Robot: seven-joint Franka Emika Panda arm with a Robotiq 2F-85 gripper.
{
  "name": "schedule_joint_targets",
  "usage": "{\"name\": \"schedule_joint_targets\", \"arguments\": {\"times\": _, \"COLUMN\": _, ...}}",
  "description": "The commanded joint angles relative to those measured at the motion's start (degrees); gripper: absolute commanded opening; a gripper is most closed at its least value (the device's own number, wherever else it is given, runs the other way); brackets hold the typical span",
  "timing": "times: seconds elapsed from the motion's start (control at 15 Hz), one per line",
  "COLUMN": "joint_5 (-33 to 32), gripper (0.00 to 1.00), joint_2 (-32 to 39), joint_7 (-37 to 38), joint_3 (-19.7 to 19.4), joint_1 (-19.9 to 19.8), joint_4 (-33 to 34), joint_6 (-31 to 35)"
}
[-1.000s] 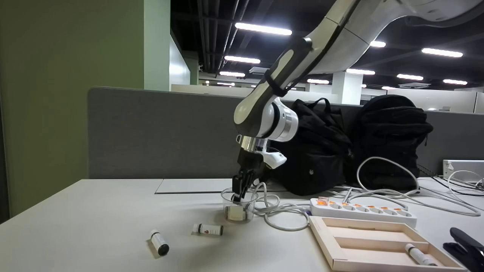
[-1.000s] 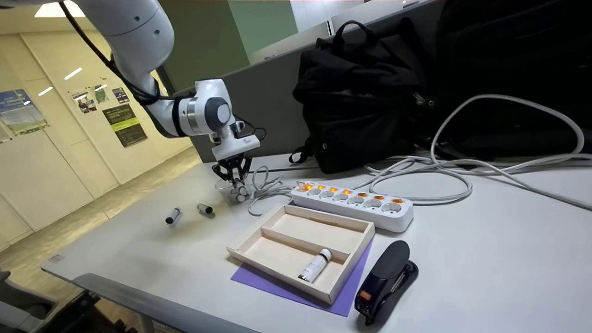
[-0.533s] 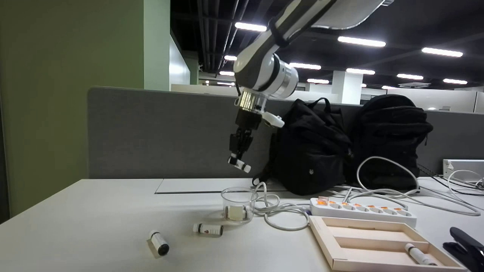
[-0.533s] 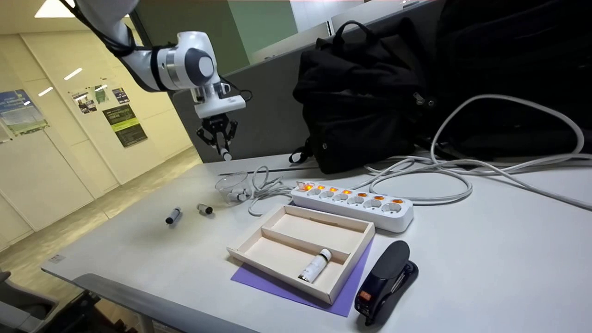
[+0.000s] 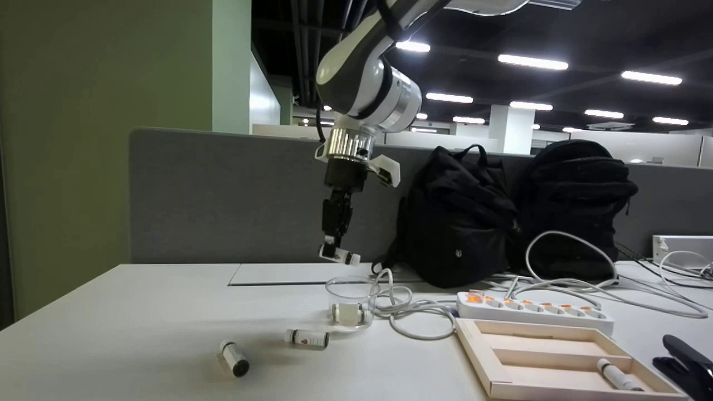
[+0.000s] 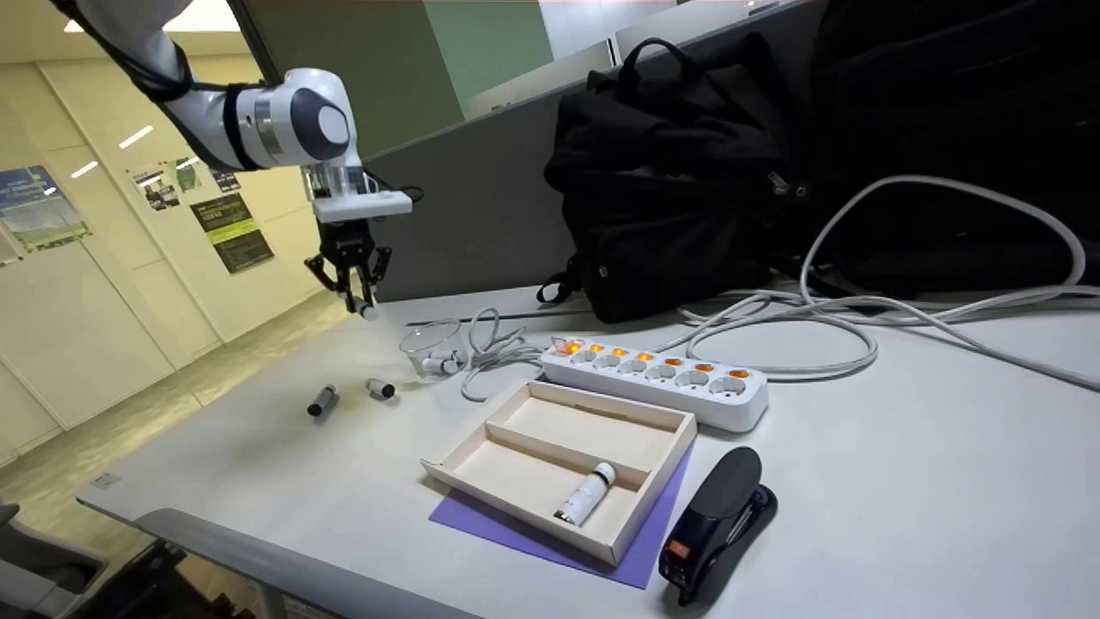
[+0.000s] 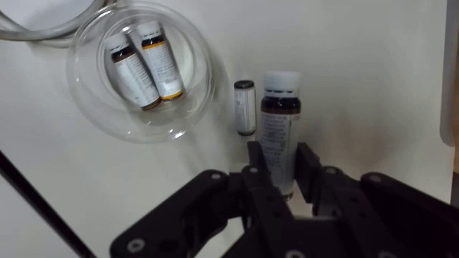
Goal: Take a bottle out of the cup and place it on the table
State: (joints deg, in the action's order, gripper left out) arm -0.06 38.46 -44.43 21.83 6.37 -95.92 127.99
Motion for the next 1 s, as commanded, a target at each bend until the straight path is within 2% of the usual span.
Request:
{"name": "schedule_joint_targets", "arguments": {"times": 0.0, "joint_5": -5.27, "gripper": 0.07, "joint_2": -3.79, "joint_7": 0.29, "joint_3": -3.37, "joint_1": 3.6, "joint_4": -10.27, "joint_6": 6.49}}
{"name": "schedule_joint_targets", "arguments": {"times": 0.33, "joint_5": -14.24, "gripper": 0.07, "joint_2": -7.2, "joint_7": 4.94, "joint_3": -6.76, "joint_1": 6.84, "joint_4": -25.62, "joint_6": 26.55}}
{"name": "schedule_joint_targets", "arguments": {"times": 0.53, "joint_5": -16.28, "gripper": 0.07, "joint_2": -6.24, "joint_7": 6.42, "joint_3": -7.64, "joint_1": 6.26, "joint_4": -30.7, "joint_6": 37.28}}
{"name": "schedule_joint_targets", "arguments": {"times": 0.73, "joint_5": -18.1, "gripper": 0.07, "joint_2": -4.8, "joint_7": 7.39, "joint_3": -9.58, "joint_1": 6.89, "joint_4": -32.55, "joint_6": 41.23}}
{"name": "schedule_joint_targets", "arguments": {"times": 0.93, "joint_5": -19.43, "gripper": 0.07, "joint_2": -4.36, "joint_7": 8.07, "joint_3": -10.89, "joint_1": 7.29, "joint_4": -32.42, "joint_6": 39.41}}
